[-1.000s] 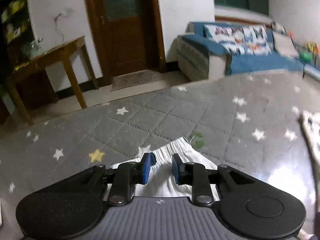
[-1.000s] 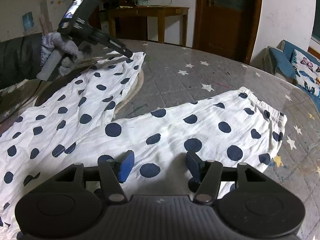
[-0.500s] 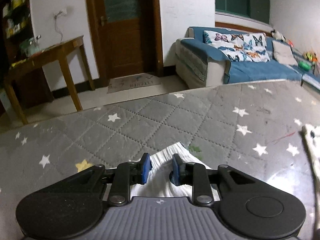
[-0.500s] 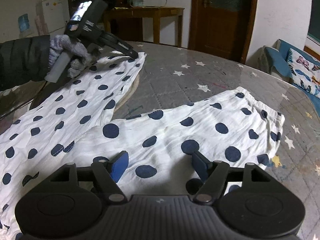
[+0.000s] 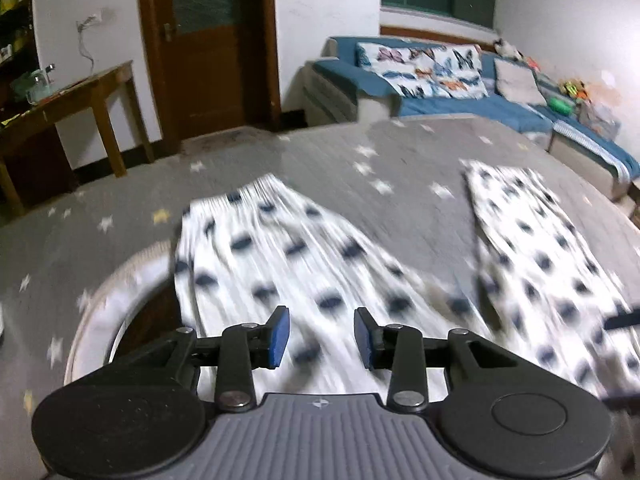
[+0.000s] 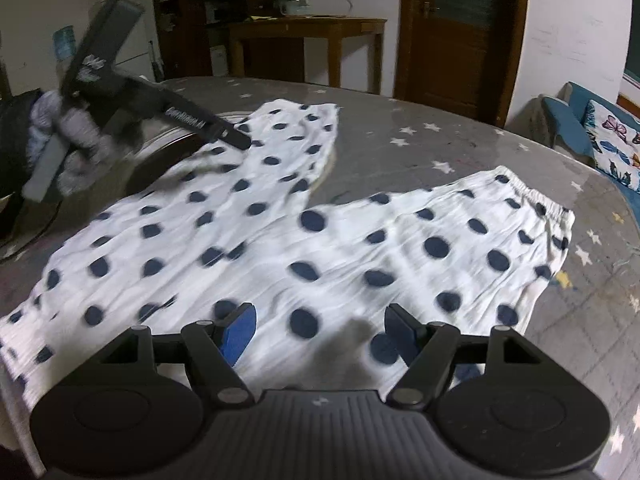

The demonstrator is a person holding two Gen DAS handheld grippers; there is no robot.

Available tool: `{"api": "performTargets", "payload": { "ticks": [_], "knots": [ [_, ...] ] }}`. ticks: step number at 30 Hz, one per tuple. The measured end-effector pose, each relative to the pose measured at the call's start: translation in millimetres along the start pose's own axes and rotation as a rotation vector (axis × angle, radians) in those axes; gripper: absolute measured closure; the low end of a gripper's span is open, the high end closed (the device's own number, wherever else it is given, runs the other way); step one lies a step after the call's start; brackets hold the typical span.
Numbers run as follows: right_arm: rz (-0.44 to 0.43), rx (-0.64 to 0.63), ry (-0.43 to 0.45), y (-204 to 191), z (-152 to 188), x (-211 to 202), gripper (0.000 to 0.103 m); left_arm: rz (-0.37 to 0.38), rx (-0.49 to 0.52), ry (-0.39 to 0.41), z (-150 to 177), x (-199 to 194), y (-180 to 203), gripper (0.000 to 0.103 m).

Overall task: Fold clothes
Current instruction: 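Release both tools and lay the pants flat with legs side by side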

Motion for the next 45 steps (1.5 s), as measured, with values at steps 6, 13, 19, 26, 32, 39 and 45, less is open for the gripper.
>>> {"api": "performTargets", "payload": {
  "ticks": [6, 13, 19, 26, 32, 39, 45],
  "knots": [
    [-0.027, -0.012, 0.004, -30.2, 13.7, -16.2, 0.030, 0.050, 0.016, -0.011, 57.0, -46.1, 19.9, 0.064],
    [-0.019, -0.022, -0.016, -52.4, 40.0, -31.3, 0.030, 0.077, 0.027, 0.015, 109.0, -82.5, 26.5, 0.064],
    [0.022, -0.022, -0.024, -55.6, 55.6, -46.2, 0.027, 0.056, 0.063, 0.018, 139.2, -93.3, 20.4, 0.066],
    [0.053, -0.013, 0.036, -60.5, 43.2, -63.5, 0.027, 0.055, 0.051, 0.069, 142.0, -111.1, 16.0, 0.066],
    [-0.014, -0.021, 0.045, -82.0, 38.4, -52.8, 0.027, 0.074, 0.068, 0.045, 150.7, -109.7, 20.5, 0.069],
    [-0.067, 0.035, 0.021, -88.2, 48.9, -51.7, 0.027, 0.078, 0.056, 0.019, 157.0, -110.0, 6.9, 0.077],
    [-0.090, 0.086, 0.033, -73.0, 43.3, -58.9, 0.027, 0.080, 0.044, -0.006, 152.3, -112.2, 0.1, 0.077]
  ]
}}
Point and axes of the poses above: each gripper's, at about its wrist camera, not at the fingertips, and x roughly the way its jaws point, y to its right, z to its underside, the point moved 8 cm from there along x, roughly the way its jaws point, and after that the axes turned 15 degrees about -x, right-handed, at the moved point
